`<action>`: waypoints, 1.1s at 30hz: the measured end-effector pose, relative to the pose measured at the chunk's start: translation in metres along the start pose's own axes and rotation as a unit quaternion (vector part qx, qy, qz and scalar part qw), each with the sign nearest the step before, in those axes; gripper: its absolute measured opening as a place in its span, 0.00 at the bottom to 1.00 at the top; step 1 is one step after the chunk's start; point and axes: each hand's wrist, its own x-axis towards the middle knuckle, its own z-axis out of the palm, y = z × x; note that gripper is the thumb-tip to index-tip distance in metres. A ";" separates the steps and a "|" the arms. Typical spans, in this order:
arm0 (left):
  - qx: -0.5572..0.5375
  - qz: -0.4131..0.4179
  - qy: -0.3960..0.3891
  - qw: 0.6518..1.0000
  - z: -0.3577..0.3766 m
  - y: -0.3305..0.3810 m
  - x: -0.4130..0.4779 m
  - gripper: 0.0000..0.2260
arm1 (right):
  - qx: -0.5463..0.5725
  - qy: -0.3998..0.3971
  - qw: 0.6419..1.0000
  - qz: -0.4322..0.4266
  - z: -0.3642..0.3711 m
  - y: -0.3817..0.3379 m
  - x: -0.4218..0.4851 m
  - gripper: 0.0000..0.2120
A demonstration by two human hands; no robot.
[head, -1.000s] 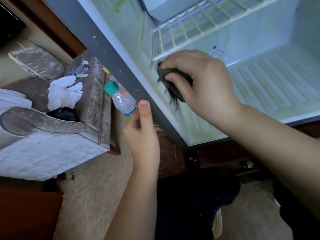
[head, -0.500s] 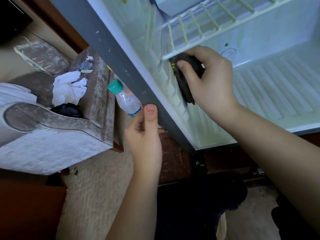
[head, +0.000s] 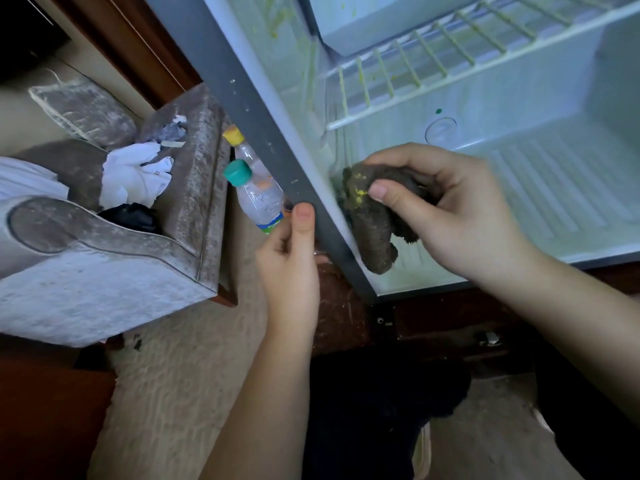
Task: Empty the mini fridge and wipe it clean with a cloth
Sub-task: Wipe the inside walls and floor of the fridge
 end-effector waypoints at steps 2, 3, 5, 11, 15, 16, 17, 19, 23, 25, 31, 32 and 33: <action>0.000 -0.003 0.003 1.000 0.000 0.001 -0.002 0.26 | 0.092 0.027 0.995 0.033 0.000 -0.006 0.002 0.07; 0.003 -0.005 0.003 1.000 0.001 0.000 -0.002 0.27 | 0.134 0.033 0.989 0.046 0.001 -0.008 0.005 0.06; 0.009 -0.001 0.007 1.000 0.001 -0.002 -0.001 0.25 | 0.205 0.029 0.976 0.070 0.004 -0.004 0.011 0.06; 0.006 0.012 0.012 1.000 0.000 -0.009 0.005 0.27 | -0.013 0.035 0.998 0.056 0.003 0.027 0.026 0.09; 0.032 0.035 0.009 0.999 -0.004 -0.012 0.009 0.26 | -0.109 0.023 0.993 0.039 -0.003 0.036 0.028 0.08; 0.032 0.036 0.005 0.999 -0.004 -0.012 0.009 0.26 | -0.135 0.016 0.990 0.038 -0.005 0.037 0.028 0.08; 0.030 0.033 0.001 0.999 -0.004 -0.012 0.008 0.26 | -0.171 0.007 0.985 0.036 -0.008 0.038 0.027 0.08; 0.014 0.013 -0.001 1.000 -0.003 -0.008 0.006 0.25 | -0.242 -0.002 0.970 0.035 -0.012 0.041 0.023 0.08; -0.010 -0.013 -0.009 1.000 -0.003 -0.005 0.003 0.27 | -0.226 0.074 0.971 0.034 -0.009 0.034 0.017 0.11; -0.015 -0.014 -0.009 1.000 -0.003 -0.004 0.003 0.30 | -0.162 0.148 0.976 -0.003 -0.005 0.017 0.017 0.11; -0.013 -0.012 -0.014 1.000 -0.003 -0.006 0.003 0.30 | -0.187 0.157 0.965 -0.092 0.024 0.013 0.006 0.07; -0.020 -0.017 -0.017 1.000 -0.003 -0.006 0.004 0.29 | -0.209 0.146 0.963 -0.092 0.025 0.020 0.005 0.05; -0.029 -0.020 -0.022 0.999 -0.004 -0.006 0.004 0.28 | -0.219 0.138 0.962 -0.085 0.023 0.025 0.004 0.05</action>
